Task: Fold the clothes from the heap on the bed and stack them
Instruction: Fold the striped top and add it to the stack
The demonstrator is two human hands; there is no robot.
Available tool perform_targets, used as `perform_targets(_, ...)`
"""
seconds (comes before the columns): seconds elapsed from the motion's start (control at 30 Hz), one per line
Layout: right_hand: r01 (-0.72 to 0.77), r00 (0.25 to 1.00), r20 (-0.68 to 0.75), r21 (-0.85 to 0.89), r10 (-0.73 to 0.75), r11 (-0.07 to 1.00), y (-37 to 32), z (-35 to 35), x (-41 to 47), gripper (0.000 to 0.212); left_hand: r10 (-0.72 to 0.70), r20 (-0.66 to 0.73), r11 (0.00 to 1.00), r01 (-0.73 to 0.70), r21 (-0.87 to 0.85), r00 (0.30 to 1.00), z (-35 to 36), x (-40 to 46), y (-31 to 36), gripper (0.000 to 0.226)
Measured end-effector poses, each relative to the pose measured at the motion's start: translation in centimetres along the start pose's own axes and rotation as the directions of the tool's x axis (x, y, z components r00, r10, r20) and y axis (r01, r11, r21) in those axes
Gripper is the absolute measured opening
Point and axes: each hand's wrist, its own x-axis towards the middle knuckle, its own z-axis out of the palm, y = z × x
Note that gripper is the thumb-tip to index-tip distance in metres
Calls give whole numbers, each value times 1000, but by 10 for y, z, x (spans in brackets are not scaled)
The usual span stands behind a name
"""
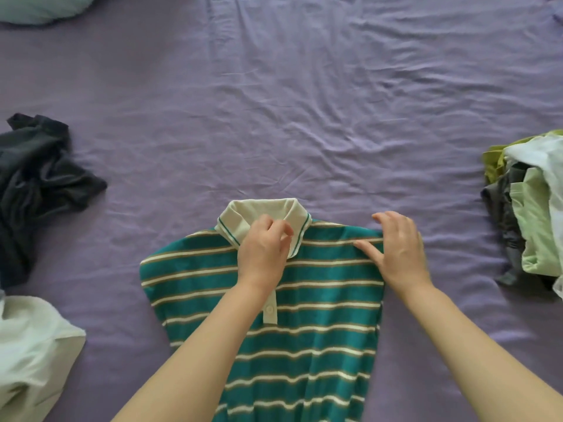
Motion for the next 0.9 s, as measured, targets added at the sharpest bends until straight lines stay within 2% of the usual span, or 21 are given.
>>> perform_targets(0.1,206,969,-114,-117,-219,972,-13,5,-18,42,108,40,992,-110,58,993,-2,-22,-12,17)
perform_targets(0.17,352,926,-62,-211,-372,912,-18,11,-30,34,133,152,978,-155,140,979,-2,-33,-17,28)
perform_targets(0.23,363,926,9,-294,-378,884,-15,13,-38,38,113,219,972,-154,179,969,0,-40,-21,39)
perform_targets(0.27,330,940,29,-321,-339,888,-13,13,-42,45,87,187,987,-110,120,979,-2,-43,-21,40)
perform_targets(0.33,267,962,44,-347,-269,899,-12,10,-53,58,-61,-3,996,60,-63,998,-10,-49,-23,36)
perform_targets(0.4,244,968,38,-345,-247,906,-21,8,-68,65,-234,-168,965,208,-158,958,-23,-61,-29,32)
perform_targets(0.43,252,966,41,-342,-253,905,-28,7,-78,67,-273,-186,957,246,-156,944,-29,-71,-34,31)
perform_targets(0.5,294,956,80,-323,-283,900,-46,9,-103,69,-270,-135,960,255,-115,953,-35,-97,-43,33)
perform_targets(0.6,364,928,188,-275,-322,890,-73,15,-148,71,-208,62,978,207,14,976,-31,-146,-50,39)
perform_targets(0.7,363,915,269,-234,-299,902,-96,23,-193,69,-163,234,980,130,151,958,-20,-195,-46,42)
perform_targets(0.9,241,926,341,-202,-163,949,-111,23,-263,61,-132,314,972,60,229,940,-7,-261,-36,41)
